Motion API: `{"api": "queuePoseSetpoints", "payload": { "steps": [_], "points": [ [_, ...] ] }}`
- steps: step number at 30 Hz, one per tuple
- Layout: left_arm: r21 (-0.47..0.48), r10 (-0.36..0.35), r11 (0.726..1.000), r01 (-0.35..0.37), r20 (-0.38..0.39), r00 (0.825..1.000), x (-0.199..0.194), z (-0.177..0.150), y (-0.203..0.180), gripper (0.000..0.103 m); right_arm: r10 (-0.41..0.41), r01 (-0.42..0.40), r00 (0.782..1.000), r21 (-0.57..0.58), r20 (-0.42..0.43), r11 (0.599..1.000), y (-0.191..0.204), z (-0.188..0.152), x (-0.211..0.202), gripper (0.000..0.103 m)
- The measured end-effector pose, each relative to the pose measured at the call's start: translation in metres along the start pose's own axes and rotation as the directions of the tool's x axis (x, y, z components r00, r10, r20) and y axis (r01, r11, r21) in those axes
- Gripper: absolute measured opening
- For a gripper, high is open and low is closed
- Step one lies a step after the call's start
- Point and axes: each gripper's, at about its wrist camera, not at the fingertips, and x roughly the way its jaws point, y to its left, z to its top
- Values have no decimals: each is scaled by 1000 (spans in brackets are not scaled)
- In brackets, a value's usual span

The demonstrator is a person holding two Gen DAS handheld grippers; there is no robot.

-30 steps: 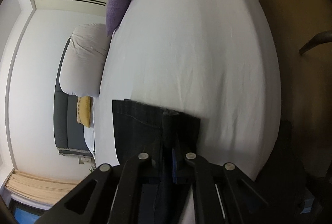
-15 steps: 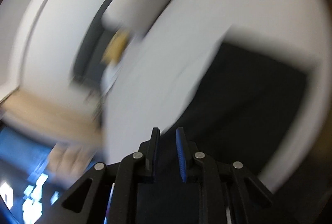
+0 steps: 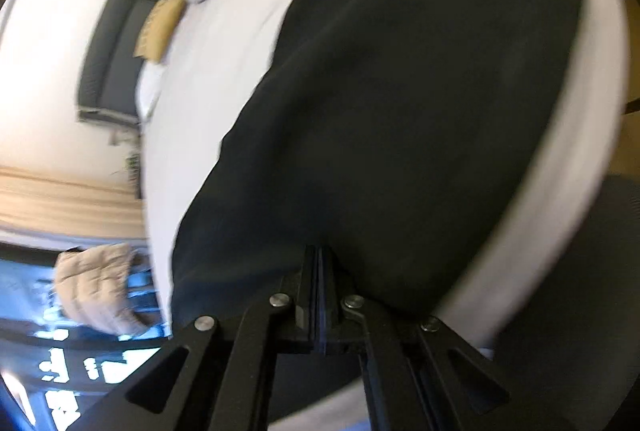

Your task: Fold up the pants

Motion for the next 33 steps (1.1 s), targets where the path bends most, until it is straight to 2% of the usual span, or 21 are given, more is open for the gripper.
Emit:
{"api": "queuePoseSetpoints", "payload": {
  "steps": [4,5,6,8,10,11,12,14,15,16,17,19,21,22,26,31,33],
  "points": [
    [24,25,999,-25,6,1000,-5,-8,-2,16,-145,146,989,-31,35,989,8,-4,-22,0],
    [30,31,999,-31,8,999,-7,-10,-3,16,-157,159,987,-43,46,986,11,-5,-25,6],
    [30,35,999,-35,9,999,-8,-11,-4,16,-122,123,992,-40,37,992,16,-7,-28,8],
    [11,38,999,-38,5,999,-11,-12,-4,16,-18,17,1000,-39,-9,999,26,-10,-27,25],
    [5,42,999,-42,-1,999,-11,-12,-5,16,22,-25,999,-67,-37,997,41,-19,-21,40],
    [11,44,999,-44,0,999,-11,-12,-5,16,39,-42,998,-79,-49,996,45,-23,-18,42],
    [12,42,999,-42,2,999,-11,-13,-6,16,57,-64,996,-90,-74,994,47,-27,-11,42],
    [7,36,999,-36,10,999,-11,-14,-5,16,32,-40,993,-67,-111,997,39,-32,2,39],
    [11,36,999,-36,10,999,-11,-14,-5,16,11,-18,993,-54,-120,998,36,-30,6,29],
    [14,35,999,-35,9,999,-11,-15,-4,16,-12,7,993,-42,-120,999,28,-31,6,8],
    [16,34,999,-34,8,999,-12,-15,-4,16,-41,38,993,-29,-114,999,21,-31,2,0],
    [21,33,999,-33,5,999,-11,-14,-3,16,-65,66,993,2,-97,998,6,-29,-10,0],
    [22,33,999,-33,3,999,-12,-14,-3,16,-129,129,989,2,-69,992,0,-28,-30,18],
    [22,32,999,-32,4,999,-12,-14,-3,16,-116,117,992,5,-52,993,-2,-27,-36,23],
    [25,38,999,-38,5,999,-12,-15,-4,16,-19,19,999,10,-28,1000,6,-23,-49,23],
    [21,37,999,-37,3,999,-12,-16,-4,16,79,-81,994,-18,-82,997,36,-30,-23,28],
    [20,38,999,-38,6,999,-11,-16,-4,16,69,-73,993,-31,-93,997,41,-32,-13,28]
  ]
}}
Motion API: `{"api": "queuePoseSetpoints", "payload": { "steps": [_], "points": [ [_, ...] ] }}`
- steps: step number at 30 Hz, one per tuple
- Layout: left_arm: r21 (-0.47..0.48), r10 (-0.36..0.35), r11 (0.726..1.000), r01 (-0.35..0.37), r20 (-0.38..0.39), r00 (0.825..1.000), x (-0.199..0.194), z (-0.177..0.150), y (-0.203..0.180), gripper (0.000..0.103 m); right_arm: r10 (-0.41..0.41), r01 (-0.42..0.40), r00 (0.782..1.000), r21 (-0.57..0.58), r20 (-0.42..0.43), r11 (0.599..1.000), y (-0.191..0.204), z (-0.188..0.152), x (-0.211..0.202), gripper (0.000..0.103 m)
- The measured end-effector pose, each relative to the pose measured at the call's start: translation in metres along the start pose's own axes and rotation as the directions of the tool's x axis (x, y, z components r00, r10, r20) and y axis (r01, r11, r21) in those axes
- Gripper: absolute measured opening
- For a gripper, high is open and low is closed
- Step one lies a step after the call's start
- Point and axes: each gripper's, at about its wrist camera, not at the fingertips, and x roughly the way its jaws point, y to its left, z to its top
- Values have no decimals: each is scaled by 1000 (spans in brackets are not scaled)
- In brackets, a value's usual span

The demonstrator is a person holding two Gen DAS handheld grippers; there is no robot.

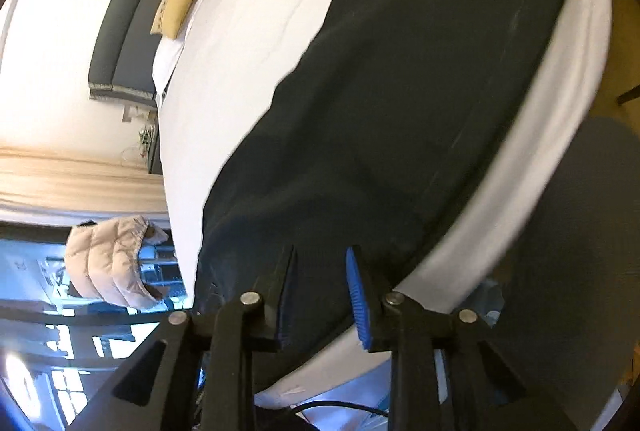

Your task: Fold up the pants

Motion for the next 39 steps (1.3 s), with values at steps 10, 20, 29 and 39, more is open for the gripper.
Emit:
{"api": "queuePoseSetpoints", "payload": {
  "steps": [10,20,29,39],
  "points": [
    [-22,-13,1000,13,-6,1000,-5,-2,3,16,-317,311,946,-89,-65,946,-15,-8,7,16],
    [26,-35,999,33,70,997,-19,38,-23,16,141,-205,970,-357,-197,911,142,14,73,29],
    [-45,-81,996,82,26,996,17,17,9,16,19,-188,896,-340,-444,921,174,22,247,0],
    [-45,-68,997,70,44,997,18,17,9,16,160,-211,970,-315,-182,925,143,60,163,39]
  ]
}}
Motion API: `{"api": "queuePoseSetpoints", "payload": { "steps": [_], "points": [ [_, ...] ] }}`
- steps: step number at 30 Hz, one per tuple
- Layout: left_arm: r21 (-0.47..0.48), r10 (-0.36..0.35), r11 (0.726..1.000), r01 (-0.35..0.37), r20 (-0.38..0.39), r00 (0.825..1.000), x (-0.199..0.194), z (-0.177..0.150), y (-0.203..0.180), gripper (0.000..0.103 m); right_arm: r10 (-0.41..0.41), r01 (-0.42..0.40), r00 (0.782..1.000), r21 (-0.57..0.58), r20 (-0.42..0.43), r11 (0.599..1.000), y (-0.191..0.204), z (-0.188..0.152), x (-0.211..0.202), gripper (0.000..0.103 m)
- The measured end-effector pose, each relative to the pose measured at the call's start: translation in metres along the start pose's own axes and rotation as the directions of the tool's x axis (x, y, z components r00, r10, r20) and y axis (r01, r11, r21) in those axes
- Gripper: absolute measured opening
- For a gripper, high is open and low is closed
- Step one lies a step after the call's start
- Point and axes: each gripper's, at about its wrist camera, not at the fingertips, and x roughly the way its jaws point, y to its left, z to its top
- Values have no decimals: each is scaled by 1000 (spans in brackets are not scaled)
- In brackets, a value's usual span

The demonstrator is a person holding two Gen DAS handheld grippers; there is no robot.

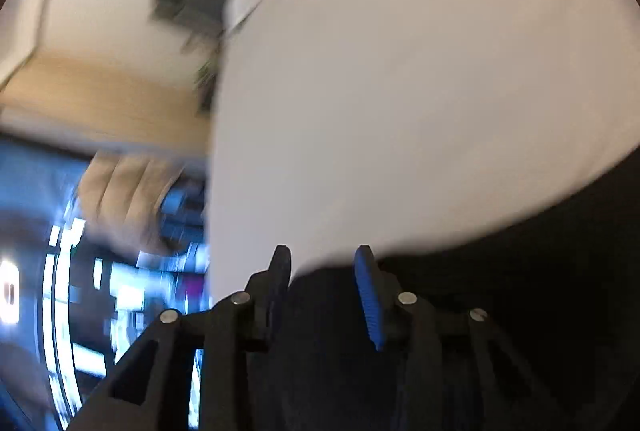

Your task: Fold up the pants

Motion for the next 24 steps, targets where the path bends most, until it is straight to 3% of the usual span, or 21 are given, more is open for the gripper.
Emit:
{"api": "queuePoseSetpoints", "payload": {
  "steps": [3,4,5,6,8,9,11,14,15,16,17,20,24],
  "points": [
    [4,5,1000,-5,6,1000,2,-8,-3,16,105,-113,982,-43,-156,993,11,-57,12,40],
    [3,3,1000,-3,6,1000,-1,-11,-3,16,99,-110,973,-40,-210,993,6,-76,21,39],
    [2,-1,1000,1,7,1000,-1,-12,-1,16,60,-74,968,-49,-242,996,-4,-91,28,11],
    [1,-3,1000,3,9,1000,-2,-15,-1,16,32,-47,974,-63,-224,997,-16,-98,26,0],
    [-6,-10,1000,10,16,1000,-6,-17,2,16,106,-99,975,43,-196,994,-42,-90,17,0],
    [-5,-4,1000,5,20,1000,-8,-17,3,16,96,-84,984,84,-149,993,-53,-80,4,0],
    [-24,-3,1000,4,35,999,-16,-19,11,16,-19,20,1000,109,-7,994,-77,-52,-33,0],
    [-59,19,998,-16,56,998,-31,-21,19,16,-165,125,974,240,157,963,-120,-23,-98,1],
    [-52,47,998,-43,69,997,-38,-19,19,16,-185,133,965,257,187,957,-128,-24,-118,4],
    [-47,66,997,-62,89,994,-47,-16,18,16,-202,147,956,249,212,957,-125,-26,-132,17],
    [-55,64,997,-58,118,991,-56,-9,19,16,-187,137,957,224,221,965,-118,-30,-139,28],
    [-61,48,997,-40,134,990,-54,12,17,16,-25,5,989,138,149,990,-84,-56,-114,40],
    [-8,66,998,-66,58,996,-14,36,-2,16,75,-72,997,92,-35,993,-66,-91,-54,38]
  ]
}}
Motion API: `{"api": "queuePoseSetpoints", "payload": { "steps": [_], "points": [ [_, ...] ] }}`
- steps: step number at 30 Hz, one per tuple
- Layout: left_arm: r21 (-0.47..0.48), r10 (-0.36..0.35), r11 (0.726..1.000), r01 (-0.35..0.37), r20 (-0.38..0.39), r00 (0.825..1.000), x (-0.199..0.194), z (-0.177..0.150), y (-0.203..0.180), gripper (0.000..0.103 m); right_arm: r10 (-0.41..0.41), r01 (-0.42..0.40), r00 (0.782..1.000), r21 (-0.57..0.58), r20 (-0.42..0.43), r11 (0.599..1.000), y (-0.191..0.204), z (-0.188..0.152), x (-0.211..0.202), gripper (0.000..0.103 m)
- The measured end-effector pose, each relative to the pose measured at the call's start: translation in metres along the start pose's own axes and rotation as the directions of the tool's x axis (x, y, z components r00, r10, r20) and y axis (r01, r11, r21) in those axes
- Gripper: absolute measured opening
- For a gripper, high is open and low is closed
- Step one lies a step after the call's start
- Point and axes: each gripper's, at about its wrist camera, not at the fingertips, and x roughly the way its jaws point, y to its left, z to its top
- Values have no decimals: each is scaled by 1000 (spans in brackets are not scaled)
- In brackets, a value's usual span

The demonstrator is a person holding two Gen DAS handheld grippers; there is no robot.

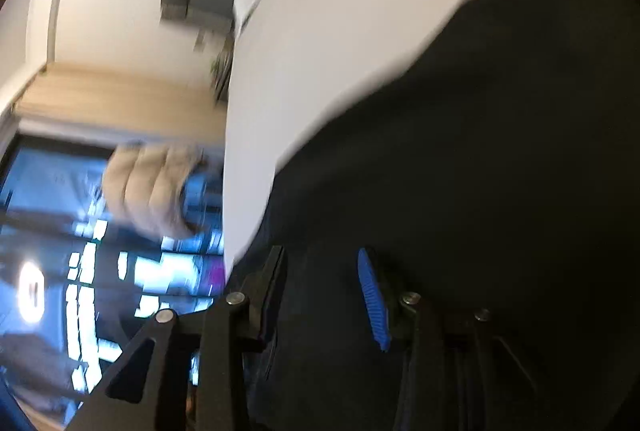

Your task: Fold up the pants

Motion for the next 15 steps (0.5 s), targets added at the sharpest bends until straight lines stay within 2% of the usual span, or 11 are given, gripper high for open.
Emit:
{"api": "queuePoseSetpoints", "payload": {
  "steps": [2,3,5,7,9,11,13,15],
  "points": [
    [-10,27,1000,-28,-77,997,31,1,-1,16,-12,12,1000,5,2,1000,-9,3,3,21],
    [-19,45,999,-47,-89,995,41,-1,1,16,7,-7,1000,44,10,999,-20,14,-6,18],
    [-50,26,998,-30,-68,997,43,-3,6,16,0,-12,997,147,80,989,-47,35,-23,0],
    [-51,22,998,-25,-75,997,42,-3,7,16,-24,-21,980,225,195,974,-79,49,-49,0],
    [-29,35,999,-37,-81,996,42,-3,4,16,-16,-79,953,298,302,951,-117,67,-94,0],
    [-32,39,999,-42,-78,996,44,-3,5,16,-98,-36,918,329,383,944,-148,85,-151,0],
    [-30,40,999,-43,-74,996,44,-2,6,16,-179,14,875,346,450,938,-168,99,-187,0],
    [-30,35,999,-38,-71,997,51,-1,4,16,-231,5,833,411,502,912,-189,106,-220,0]
  ]
}}
